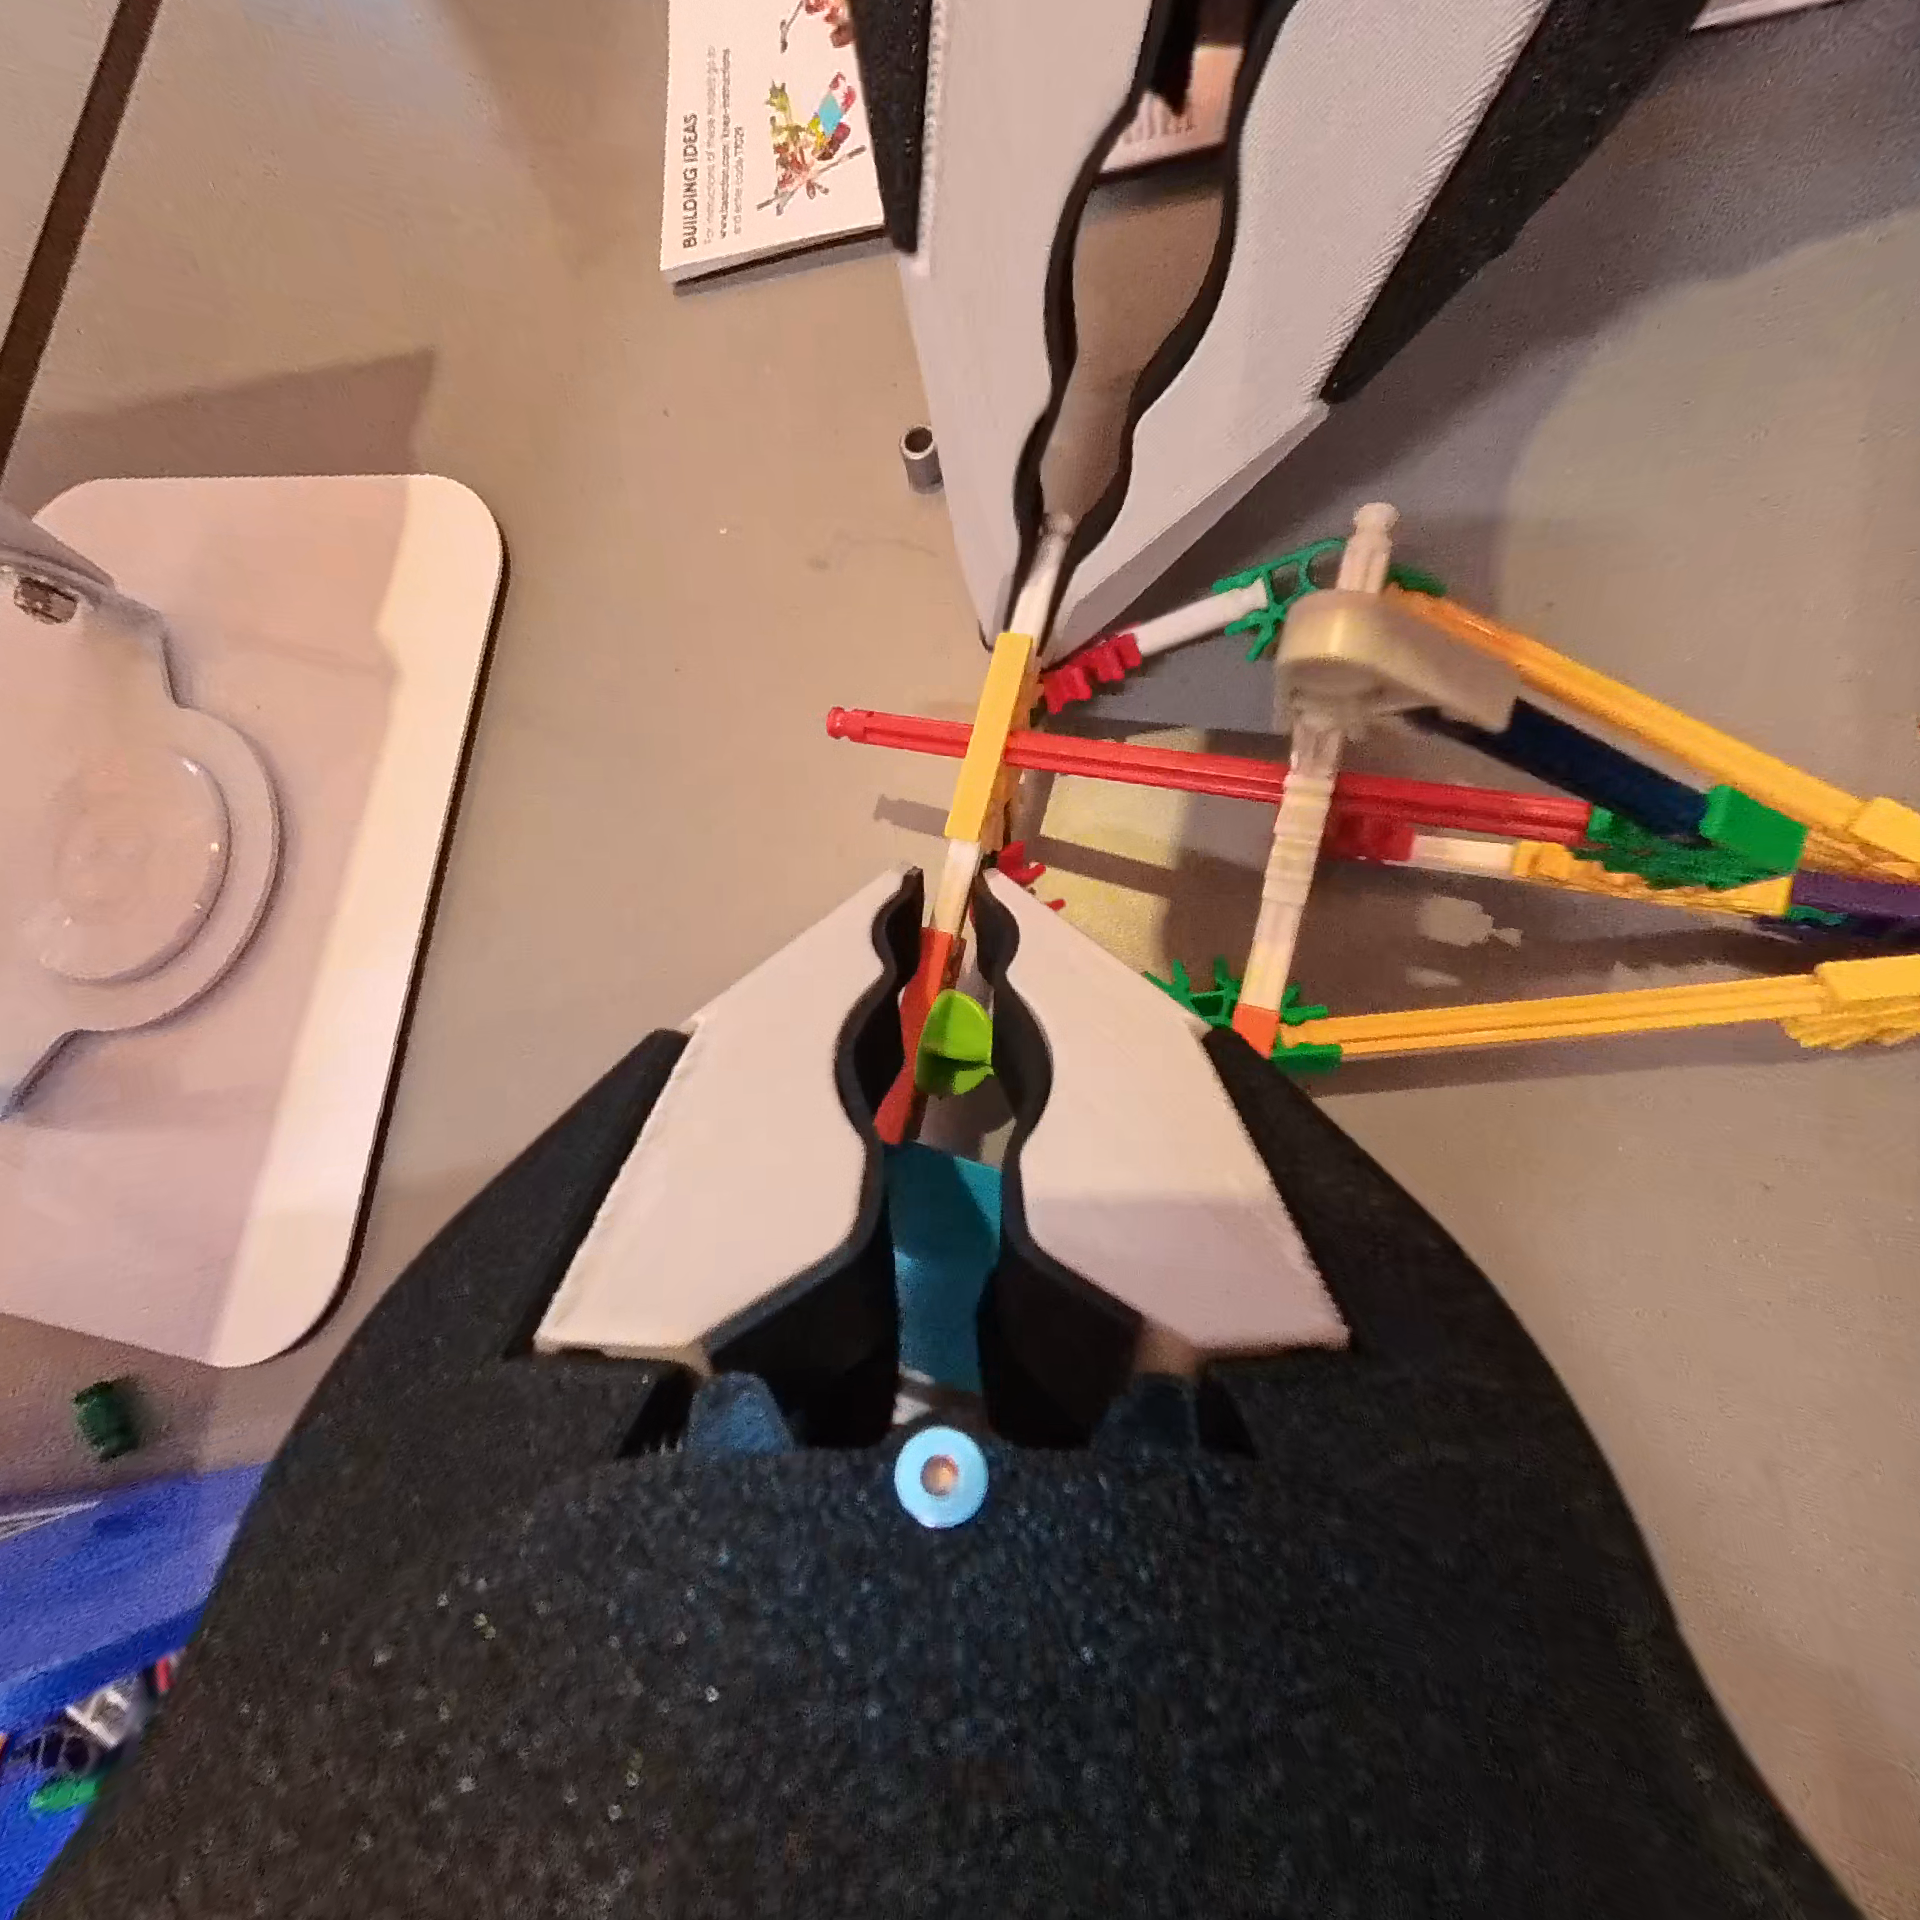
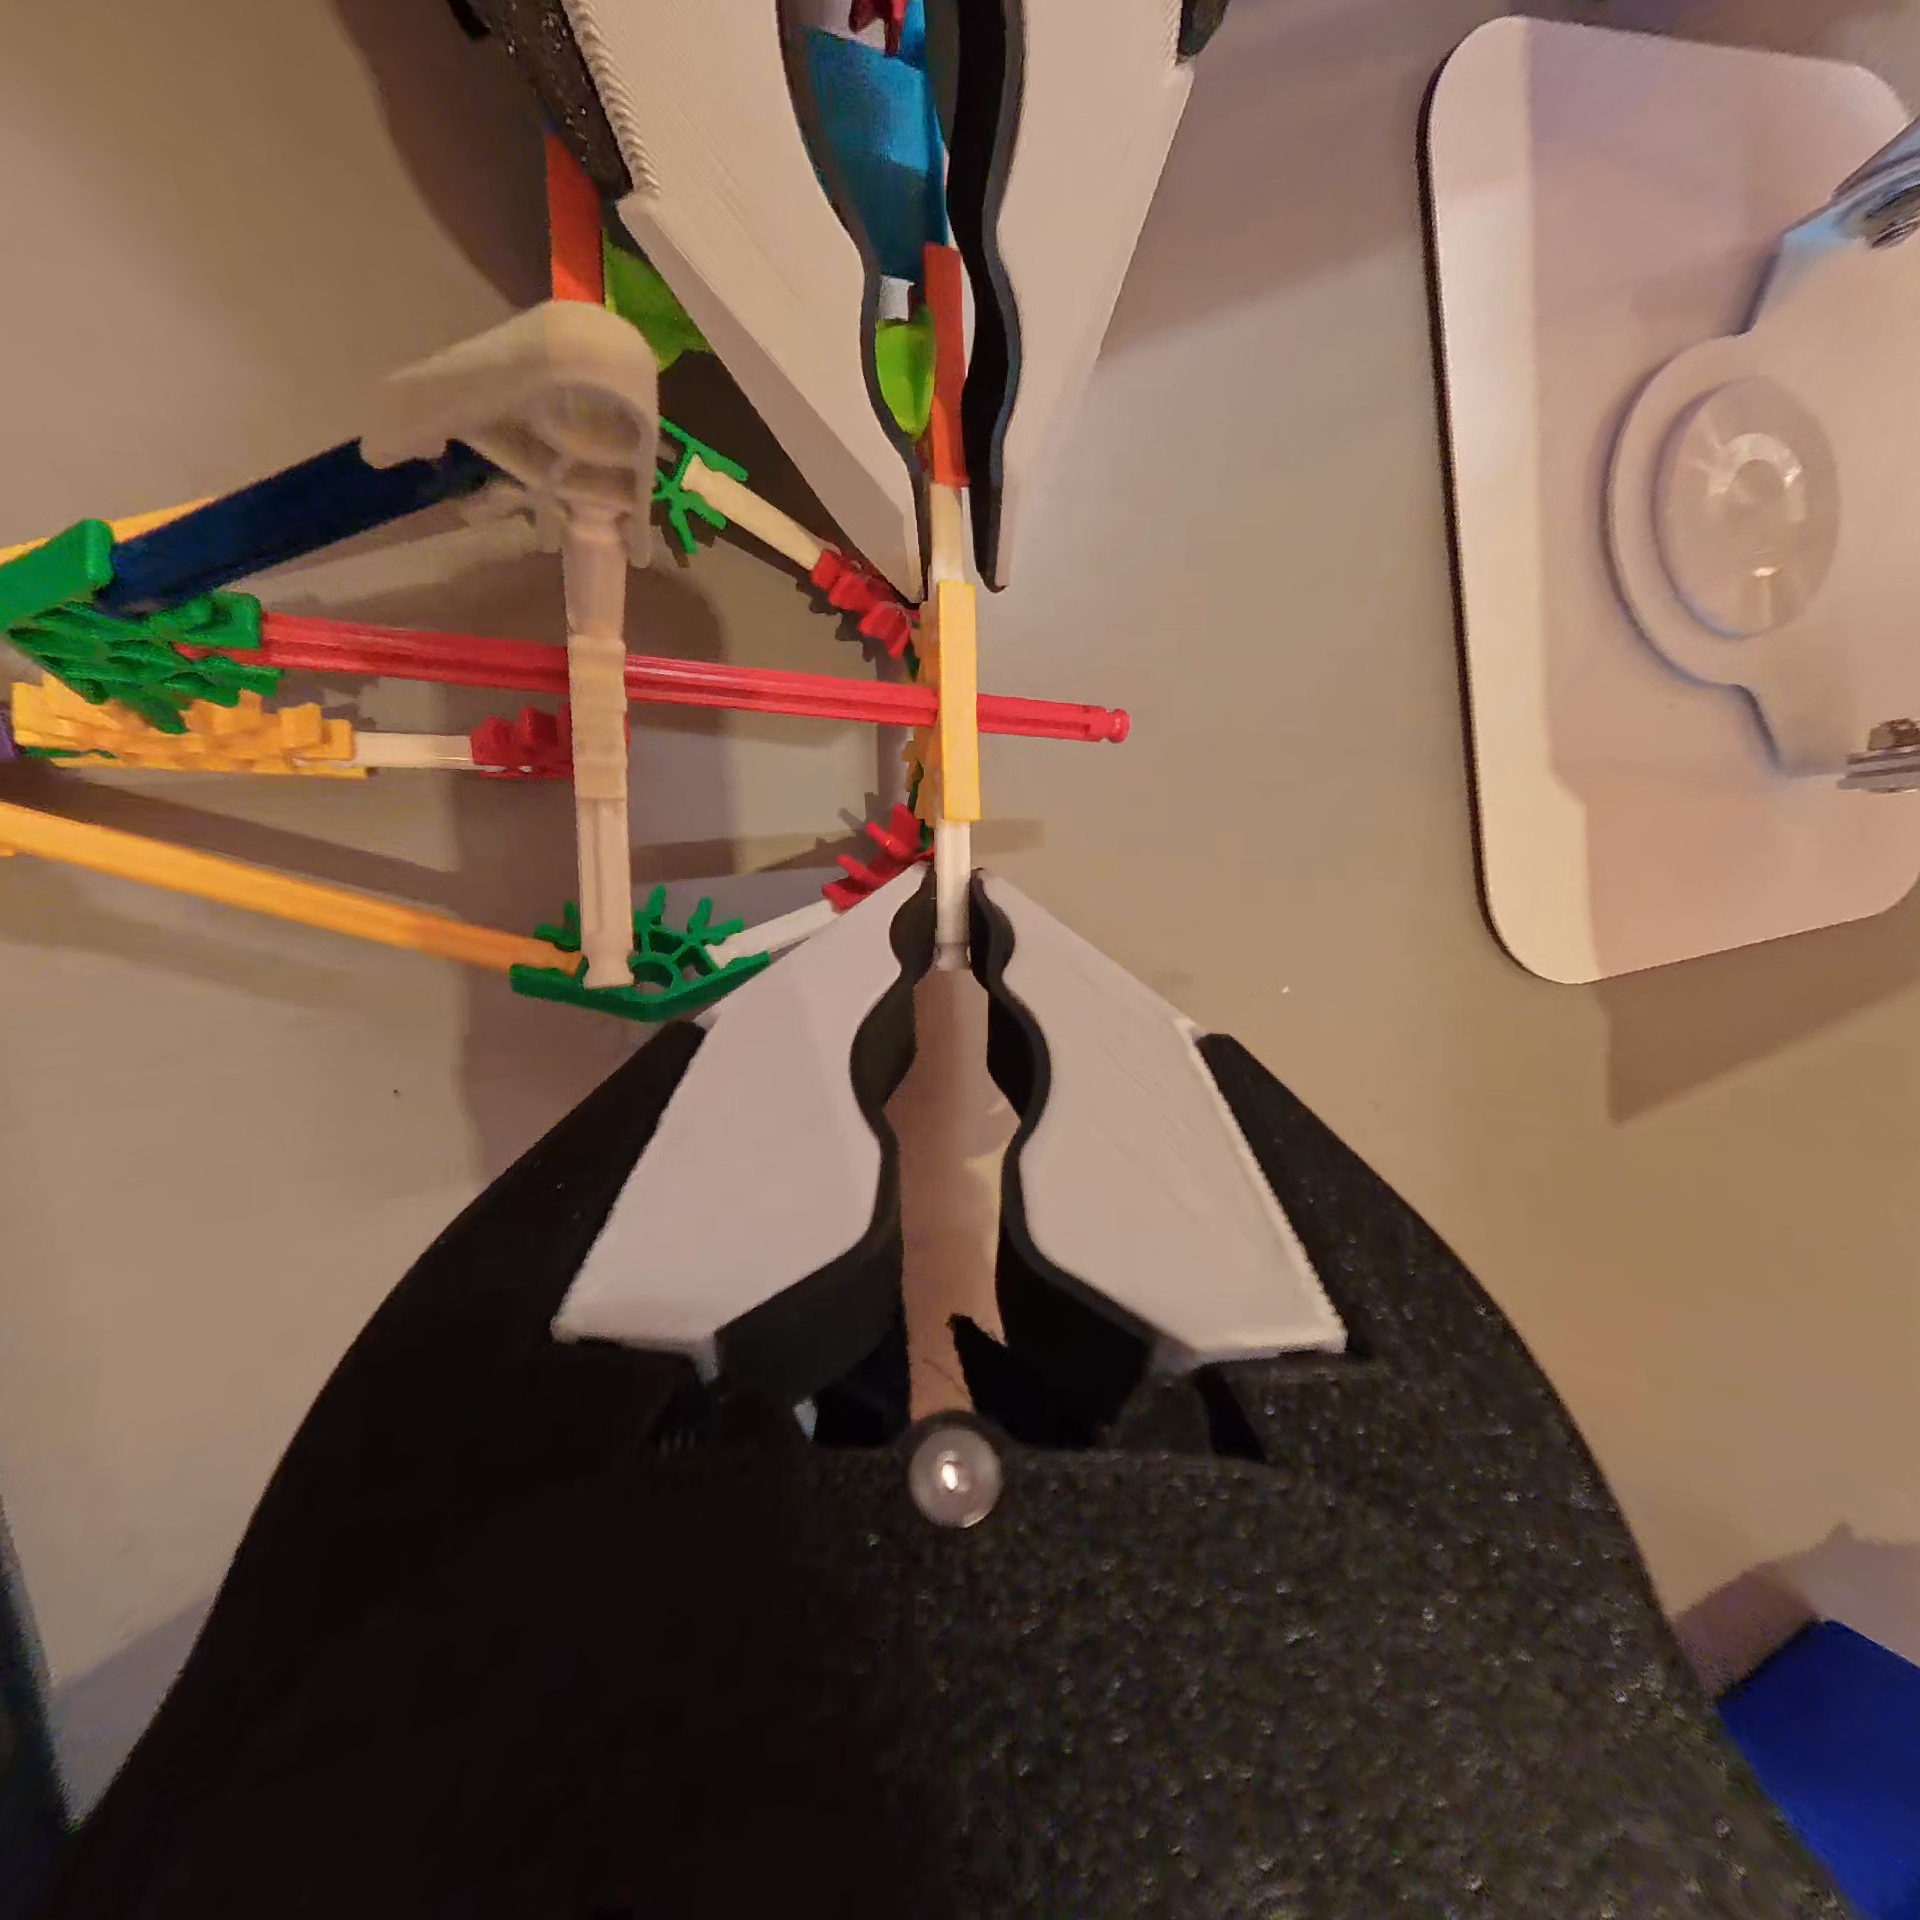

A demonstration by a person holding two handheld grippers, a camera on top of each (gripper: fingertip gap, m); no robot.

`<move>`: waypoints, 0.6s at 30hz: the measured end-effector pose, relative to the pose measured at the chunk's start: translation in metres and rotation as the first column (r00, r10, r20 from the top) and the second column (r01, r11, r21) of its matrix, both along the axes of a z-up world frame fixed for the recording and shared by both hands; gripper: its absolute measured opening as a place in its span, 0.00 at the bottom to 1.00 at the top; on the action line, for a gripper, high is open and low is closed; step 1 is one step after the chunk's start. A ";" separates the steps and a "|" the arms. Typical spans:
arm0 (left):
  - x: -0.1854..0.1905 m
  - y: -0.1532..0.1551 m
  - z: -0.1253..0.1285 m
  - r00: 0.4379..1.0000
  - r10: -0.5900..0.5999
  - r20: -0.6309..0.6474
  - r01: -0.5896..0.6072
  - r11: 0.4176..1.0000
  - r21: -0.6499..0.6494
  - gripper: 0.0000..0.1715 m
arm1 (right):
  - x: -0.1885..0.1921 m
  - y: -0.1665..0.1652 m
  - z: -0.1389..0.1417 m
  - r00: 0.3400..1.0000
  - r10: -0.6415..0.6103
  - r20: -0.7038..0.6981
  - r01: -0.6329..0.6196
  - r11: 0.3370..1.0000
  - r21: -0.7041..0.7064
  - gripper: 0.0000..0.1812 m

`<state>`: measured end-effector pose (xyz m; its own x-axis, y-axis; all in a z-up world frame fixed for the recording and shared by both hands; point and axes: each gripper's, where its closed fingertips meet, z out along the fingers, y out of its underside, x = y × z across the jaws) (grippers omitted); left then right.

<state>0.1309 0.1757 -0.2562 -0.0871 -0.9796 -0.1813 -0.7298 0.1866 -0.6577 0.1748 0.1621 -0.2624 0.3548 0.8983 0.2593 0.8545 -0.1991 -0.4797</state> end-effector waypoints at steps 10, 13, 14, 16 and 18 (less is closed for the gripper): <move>0.006 0.006 0.001 0.999 -0.036 0.002 0.035 0.987 0.160 0.02 | 0.005 0.018 -0.001 0.999 -0.038 0.016 0.036 0.996 0.077 0.02; 0.008 0.011 0.003 1.000 0.007 0.013 -0.009 0.986 0.165 0.02 | 0.007 0.023 0.001 0.994 -0.106 -0.001 0.106 0.989 0.102 0.02; 0.007 0.014 0.001 1.000 0.026 0.013 -0.028 0.990 0.139 0.03 | 0.006 0.023 -0.001 0.992 -0.125 -0.009 0.126 0.987 0.097 0.02; 0.008 0.018 0.001 0.997 0.069 0.024 -0.071 0.993 0.092 0.03 | 0.006 0.028 0.000 0.980 -0.196 -0.031 0.198 0.973 0.119 0.02; 0.010 0.021 -0.001 0.993 0.115 0.020 -0.116 0.991 0.067 0.02 | 0.009 0.033 -0.001 0.959 -0.278 -0.046 0.282 0.950 0.131 0.02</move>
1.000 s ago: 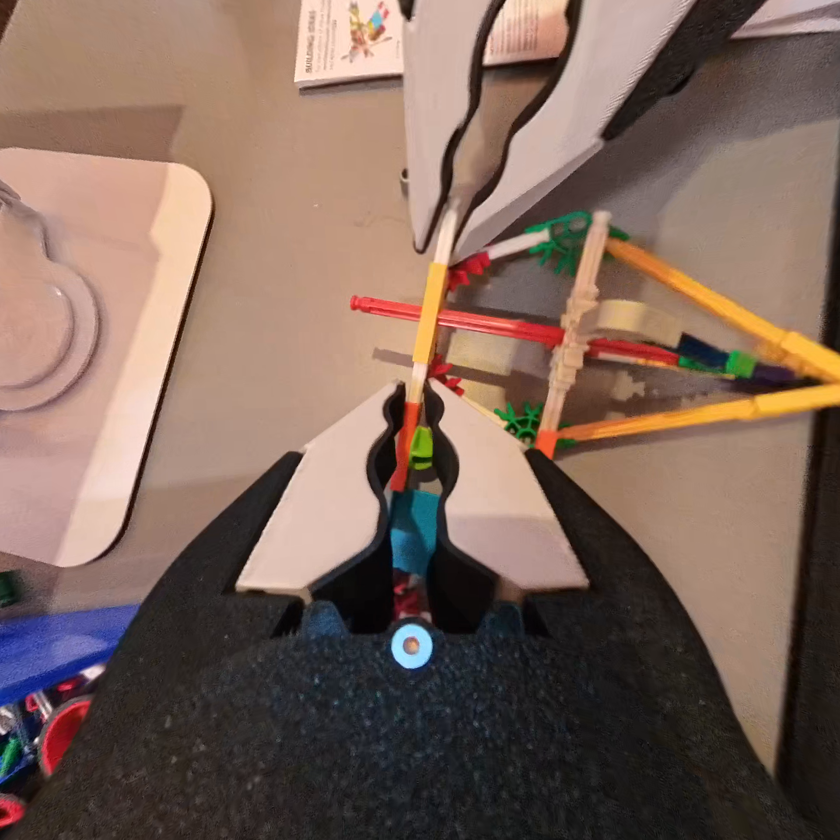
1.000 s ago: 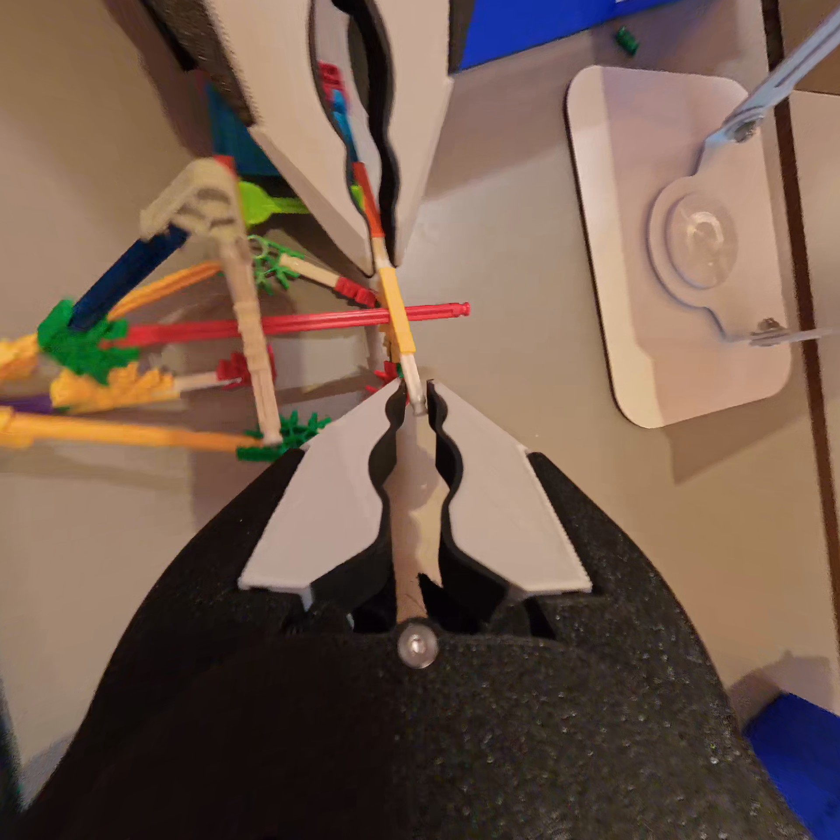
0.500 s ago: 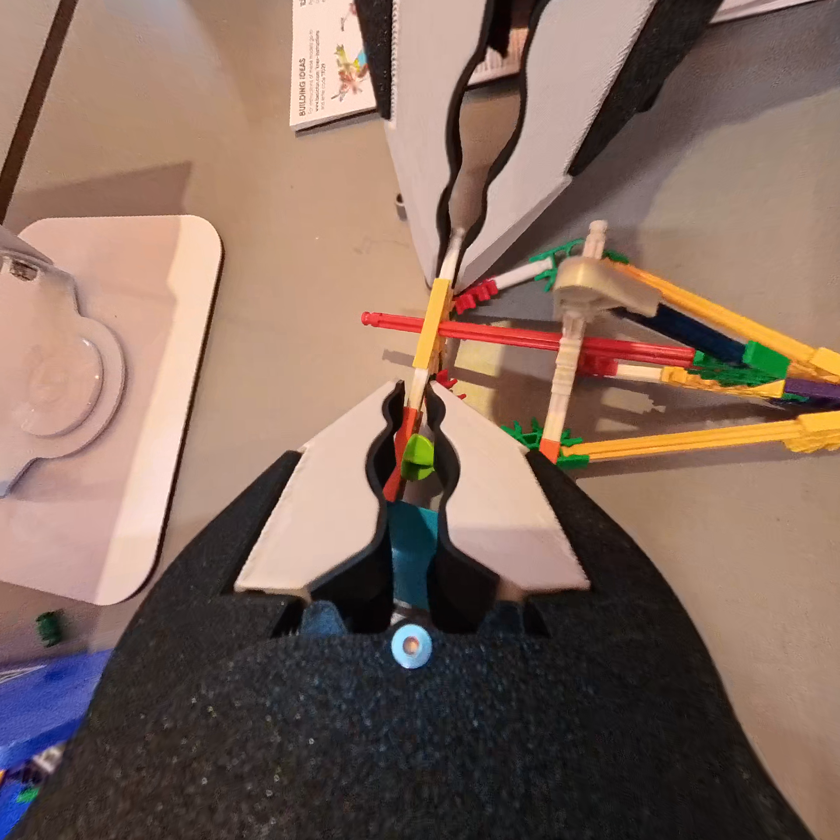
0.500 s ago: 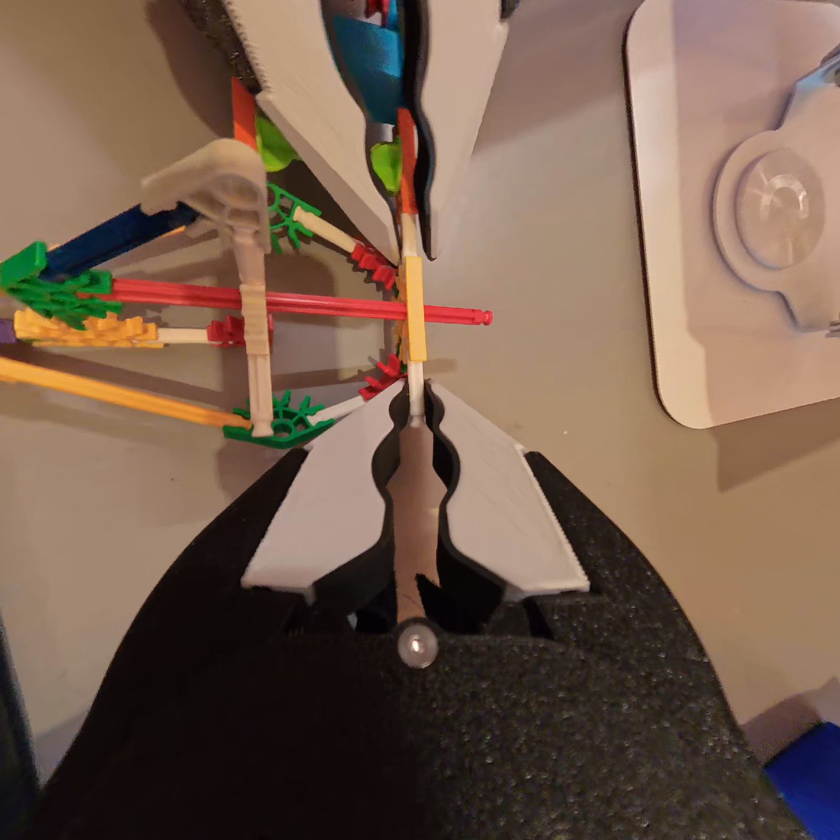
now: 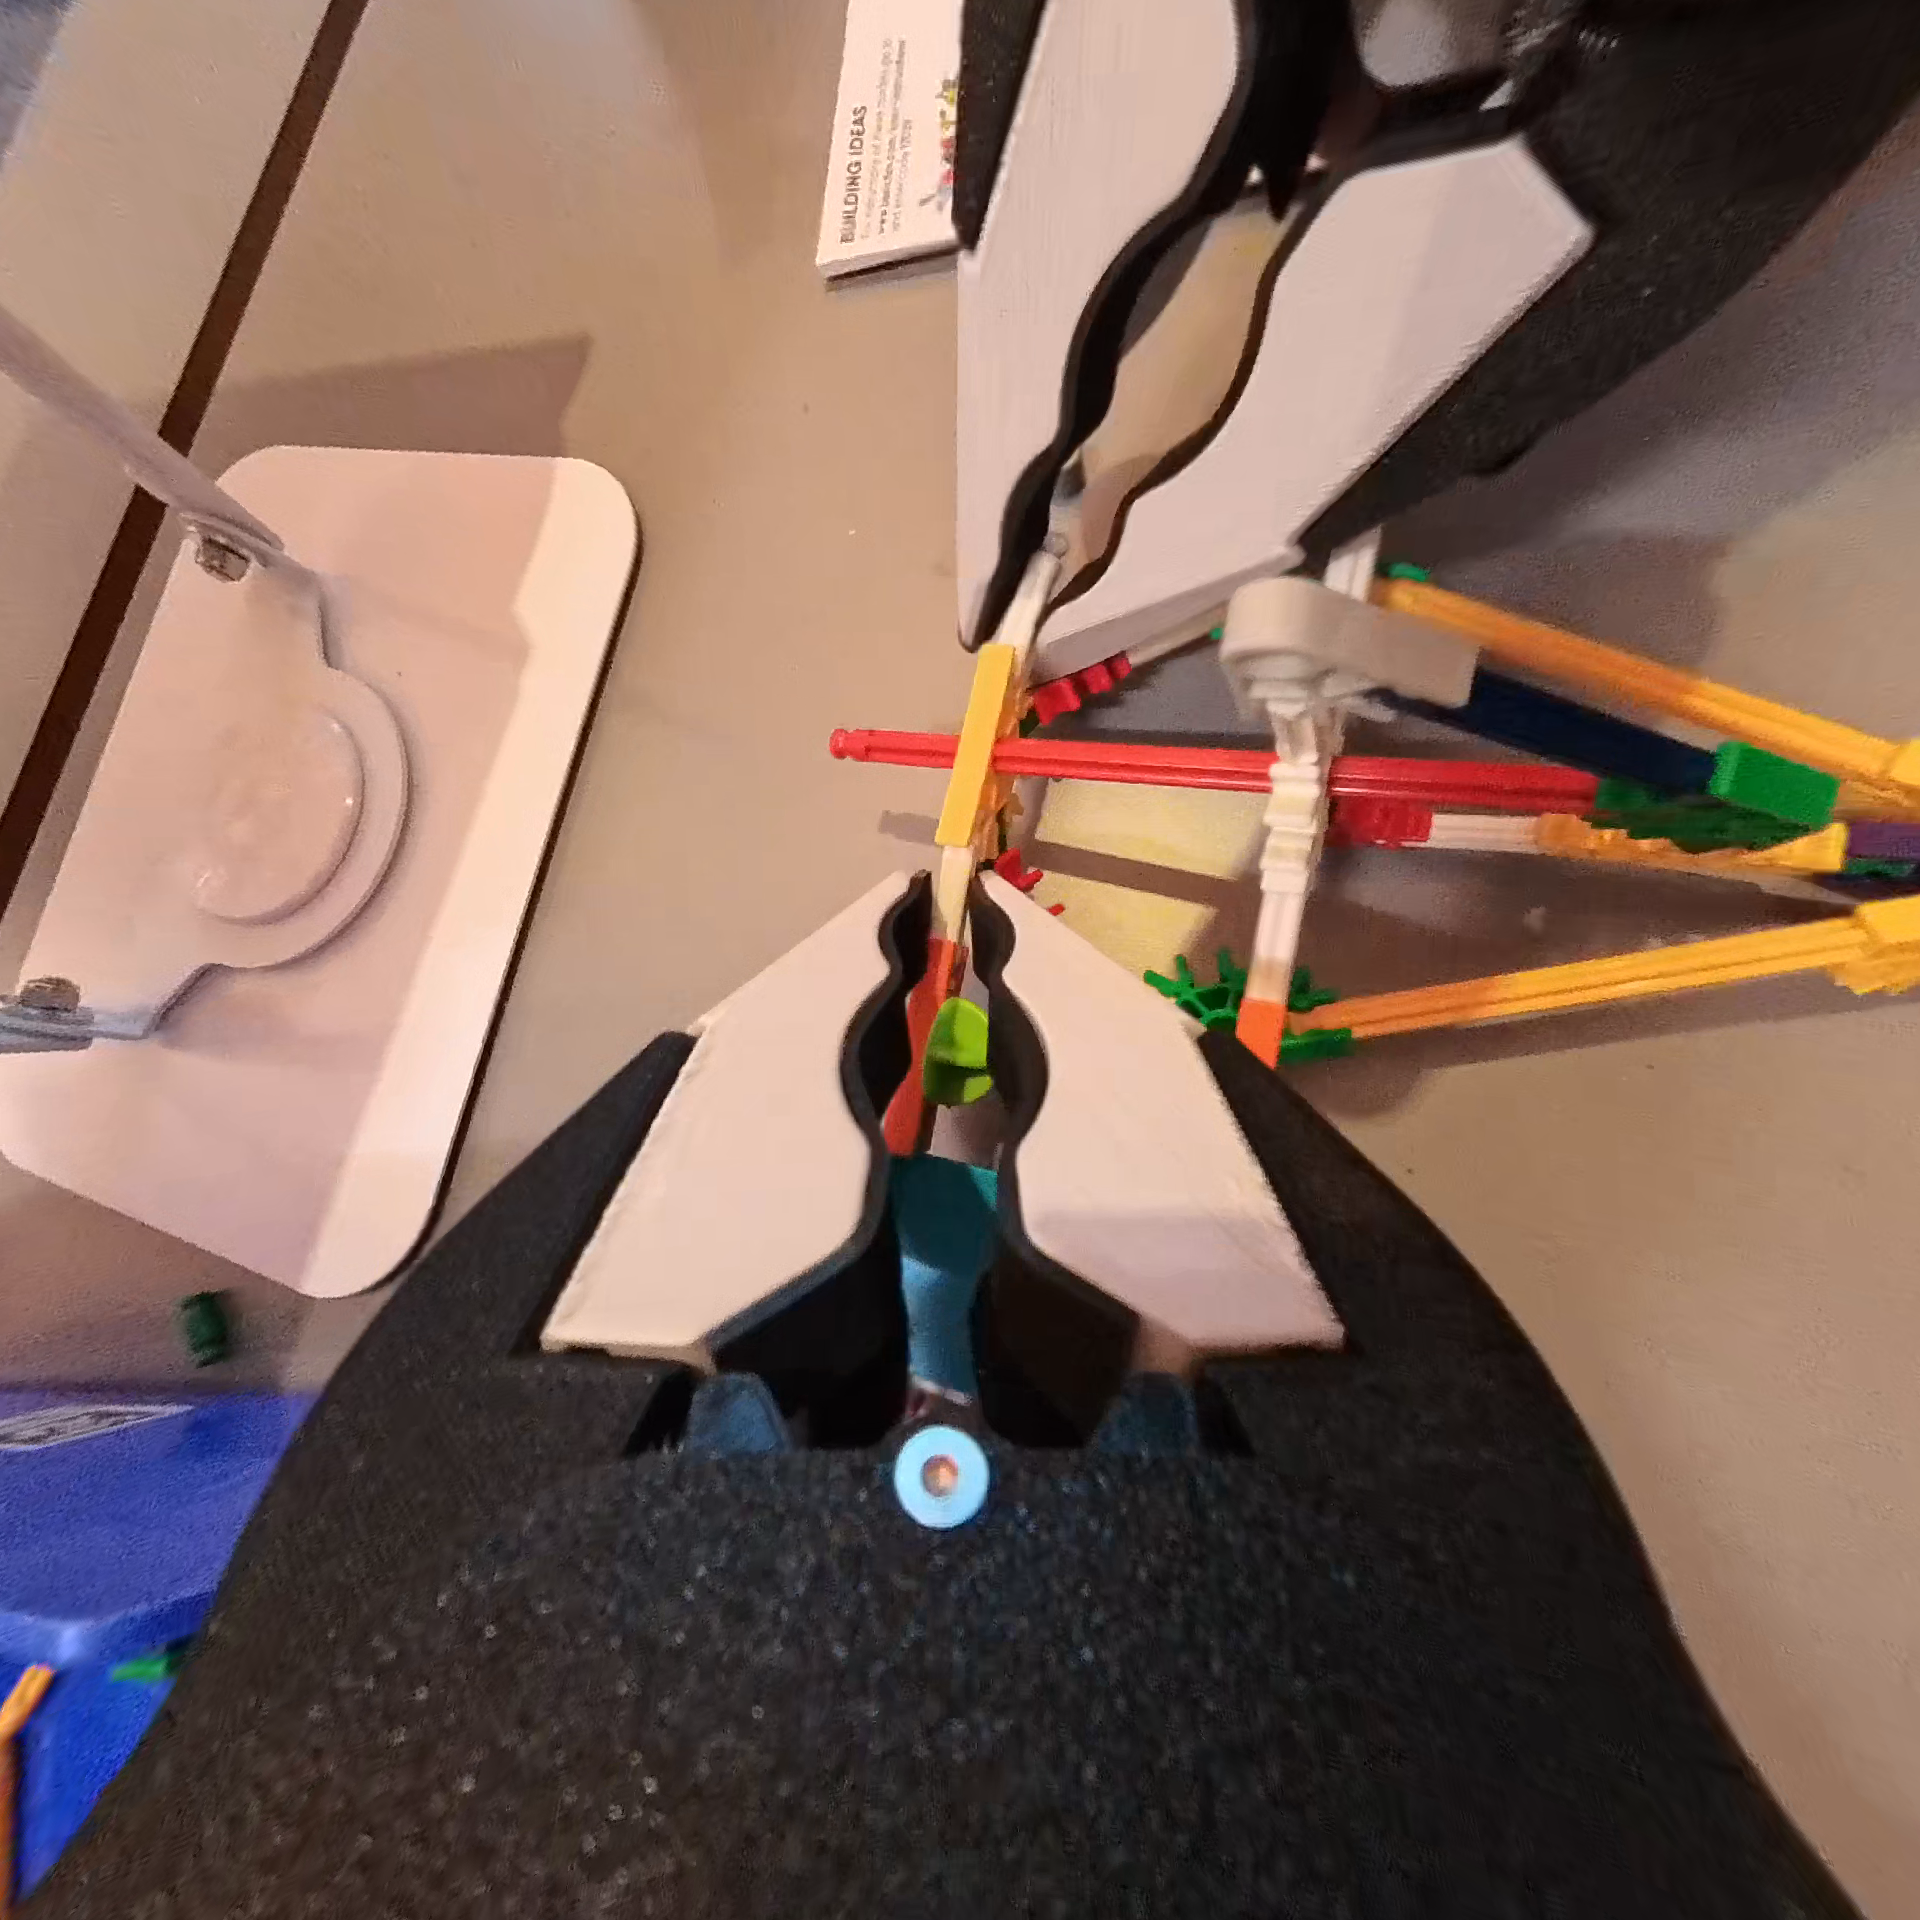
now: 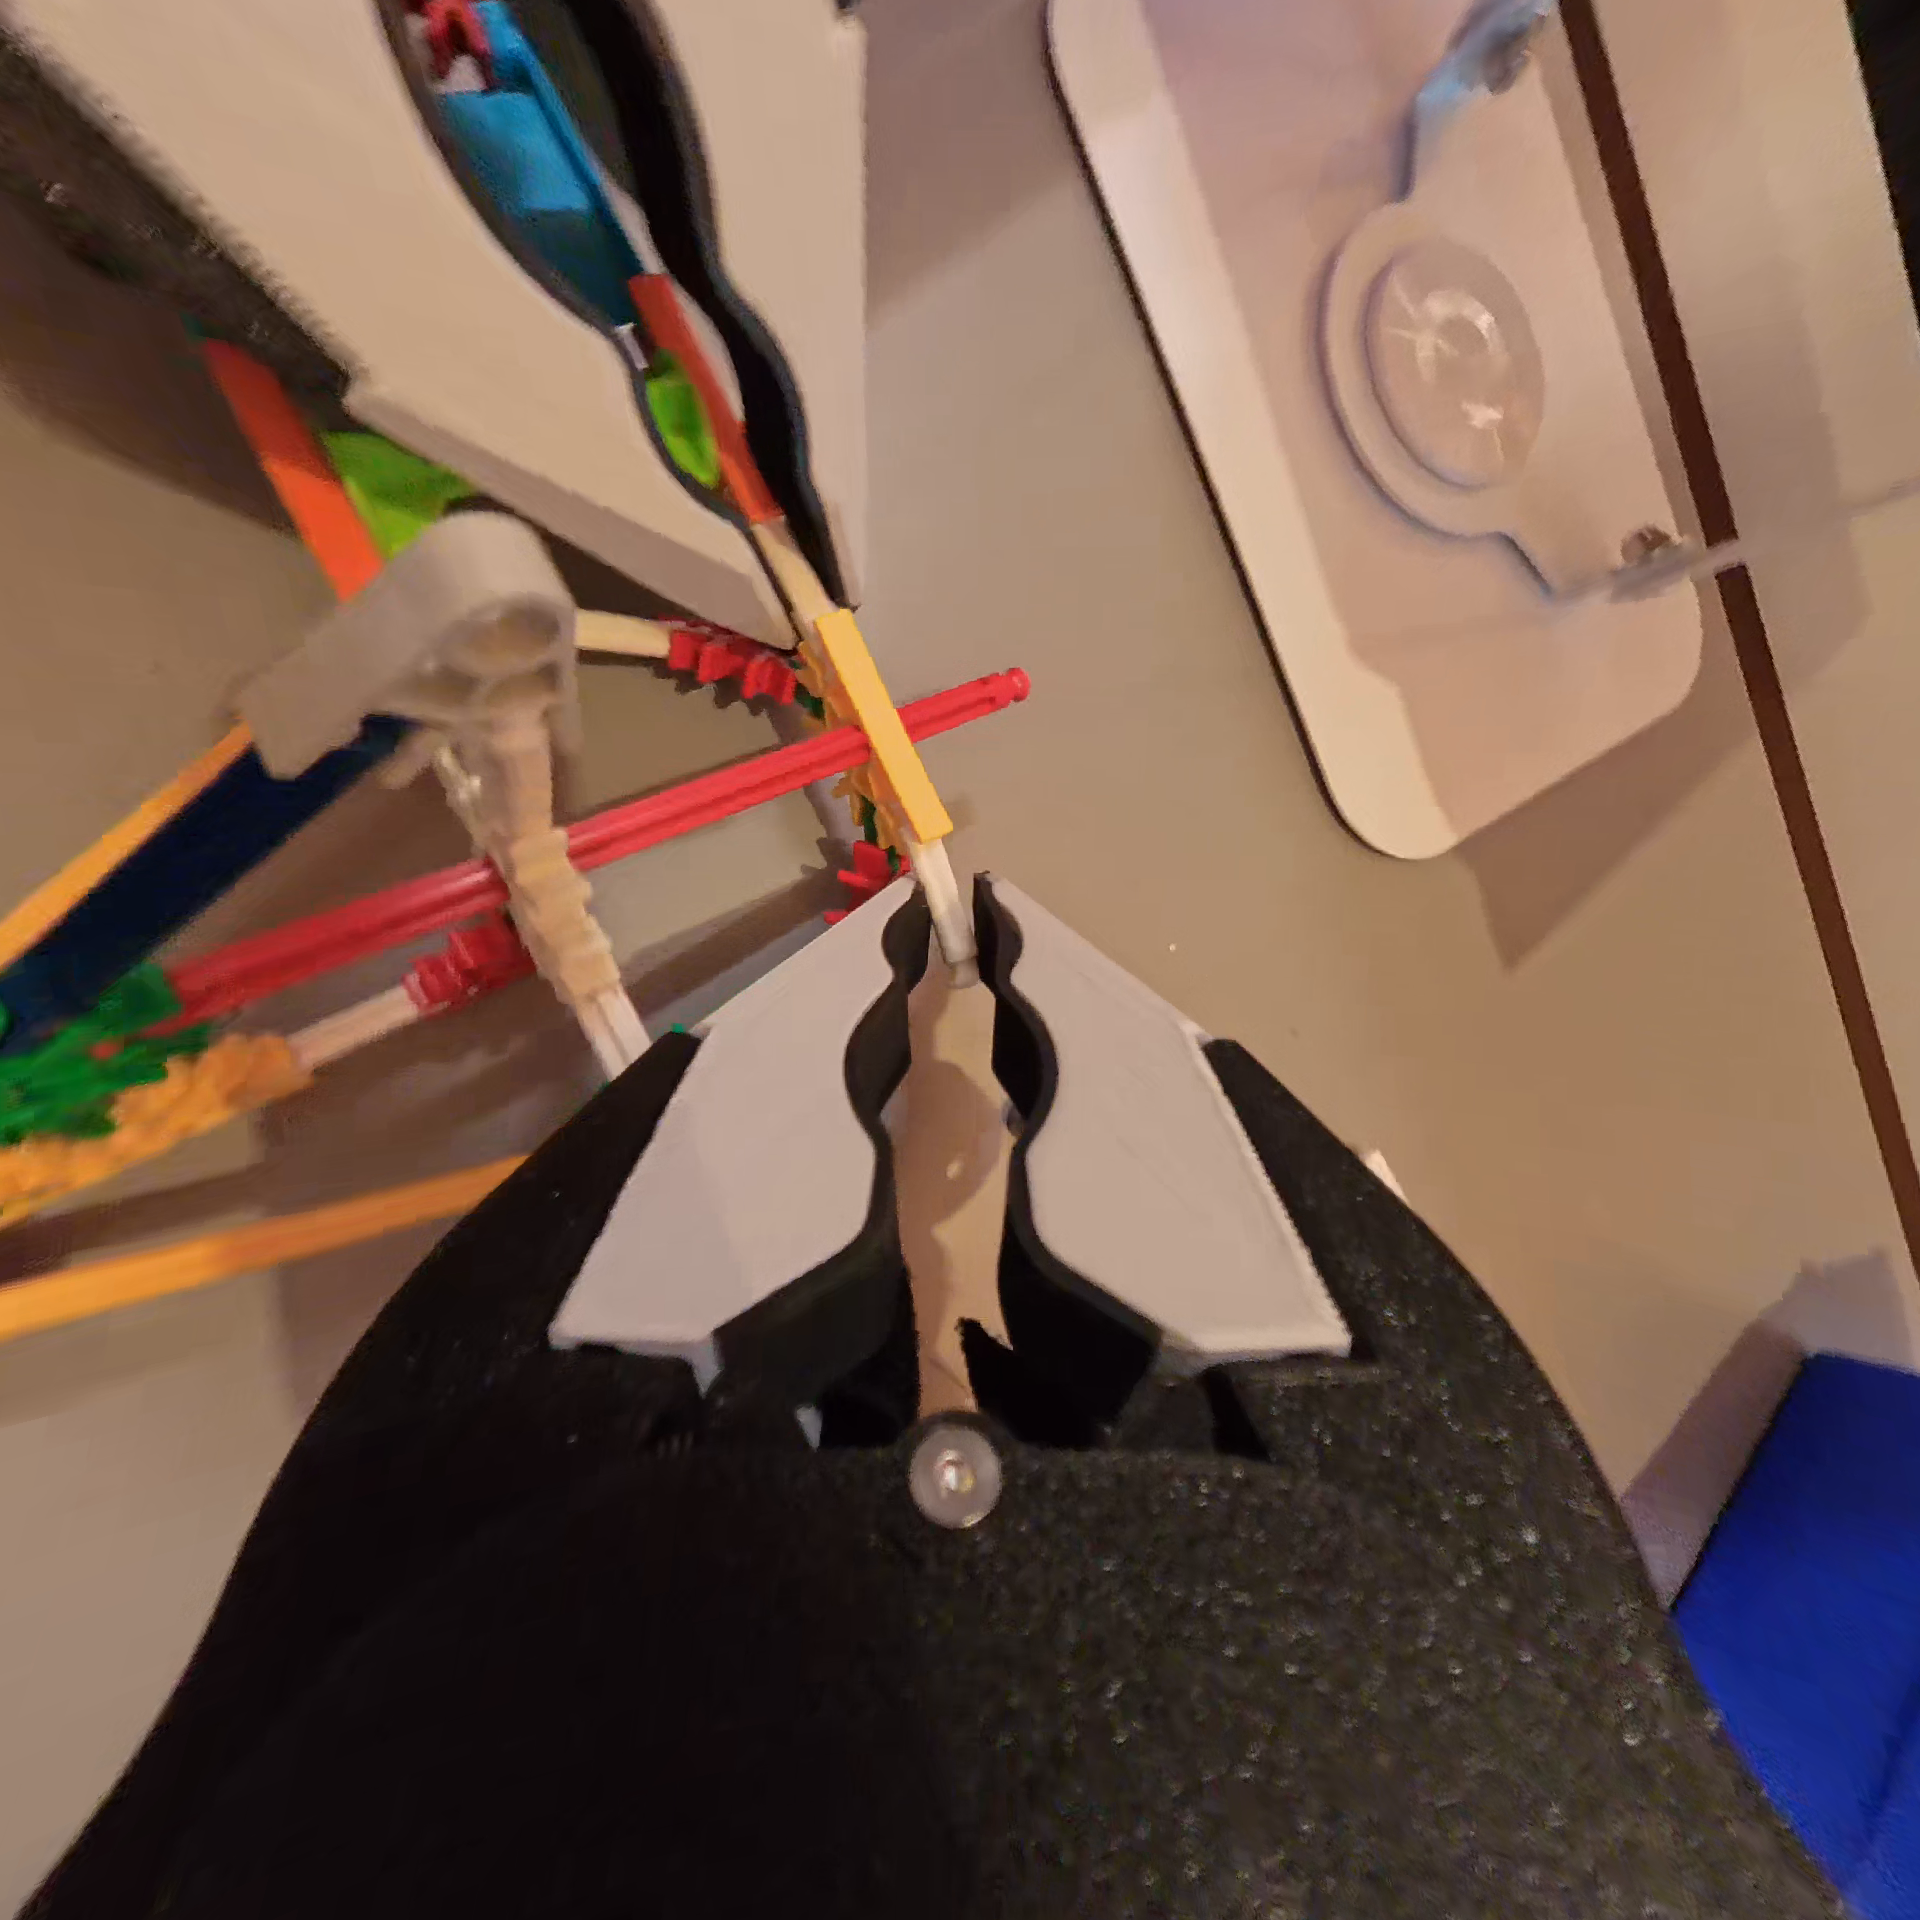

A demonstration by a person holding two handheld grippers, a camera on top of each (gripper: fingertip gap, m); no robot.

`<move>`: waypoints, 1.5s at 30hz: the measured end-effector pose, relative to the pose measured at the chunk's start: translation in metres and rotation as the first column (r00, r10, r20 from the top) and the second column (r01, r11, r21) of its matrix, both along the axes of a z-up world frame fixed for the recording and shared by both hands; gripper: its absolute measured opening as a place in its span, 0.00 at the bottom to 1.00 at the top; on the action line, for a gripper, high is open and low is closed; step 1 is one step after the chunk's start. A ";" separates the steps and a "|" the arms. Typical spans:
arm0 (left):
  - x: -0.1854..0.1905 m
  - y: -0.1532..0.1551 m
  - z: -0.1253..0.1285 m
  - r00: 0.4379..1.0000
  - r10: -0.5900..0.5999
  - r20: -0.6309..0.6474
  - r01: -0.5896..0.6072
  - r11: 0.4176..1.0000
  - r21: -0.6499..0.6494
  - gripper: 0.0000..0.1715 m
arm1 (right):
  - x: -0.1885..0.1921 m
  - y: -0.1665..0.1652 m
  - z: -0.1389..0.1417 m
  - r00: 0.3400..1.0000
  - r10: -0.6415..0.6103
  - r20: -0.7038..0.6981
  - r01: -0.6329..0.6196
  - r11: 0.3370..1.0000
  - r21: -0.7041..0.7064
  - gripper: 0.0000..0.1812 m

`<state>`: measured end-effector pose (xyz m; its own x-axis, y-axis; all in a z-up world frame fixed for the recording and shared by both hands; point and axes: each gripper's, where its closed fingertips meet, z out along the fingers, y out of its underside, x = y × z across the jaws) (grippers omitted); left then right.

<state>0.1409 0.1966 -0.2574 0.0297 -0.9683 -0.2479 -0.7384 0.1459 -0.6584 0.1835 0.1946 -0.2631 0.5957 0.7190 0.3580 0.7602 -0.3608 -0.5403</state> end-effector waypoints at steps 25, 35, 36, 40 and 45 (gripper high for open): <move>-0.012 -0.006 0.101 0.992 -0.057 0.115 0.016 0.944 0.330 0.05 | -0.018 -0.014 0.101 0.987 0.037 0.153 -0.122 0.795 0.594 0.01; -0.046 -0.016 0.168 0.977 -0.067 0.203 -0.019 0.918 0.397 0.30 | -0.023 -0.026 0.113 0.978 0.057 0.202 -0.178 0.739 0.650 0.01; -0.051 -0.013 0.161 0.985 -0.059 0.162 -0.012 0.914 0.406 0.30 | -0.024 -0.028 0.115 0.978 0.062 0.199 -0.180 0.732 0.657 0.01; -0.070 -0.010 0.131 0.997 -0.049 0.054 0.031 0.957 0.290 0.43 | -0.025 -0.031 0.119 0.976 0.068 0.205 -0.193 0.703 0.684 0.01; -0.086 -0.029 0.118 0.989 -0.149 -0.013 0.148 0.960 0.239 0.59 | -0.025 -0.030 0.115 0.977 0.093 0.193 -0.199 0.720 0.665 0.01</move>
